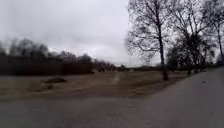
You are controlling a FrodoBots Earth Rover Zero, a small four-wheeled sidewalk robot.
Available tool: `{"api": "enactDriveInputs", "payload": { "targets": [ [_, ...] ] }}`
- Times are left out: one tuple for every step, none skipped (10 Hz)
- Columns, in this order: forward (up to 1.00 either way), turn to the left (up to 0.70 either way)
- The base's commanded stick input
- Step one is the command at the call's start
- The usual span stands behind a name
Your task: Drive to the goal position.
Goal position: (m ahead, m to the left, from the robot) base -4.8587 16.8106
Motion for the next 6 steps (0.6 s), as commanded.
{"api": "enactDriveInputs", "payload": {
  "targets": [
    [0.00, 1.00],
    [0.00, 1.00],
    [0.00, 1.00],
    [0.00, 1.00],
    [0.00, 1.00],
    [0.00, 1.00]
  ]
}}
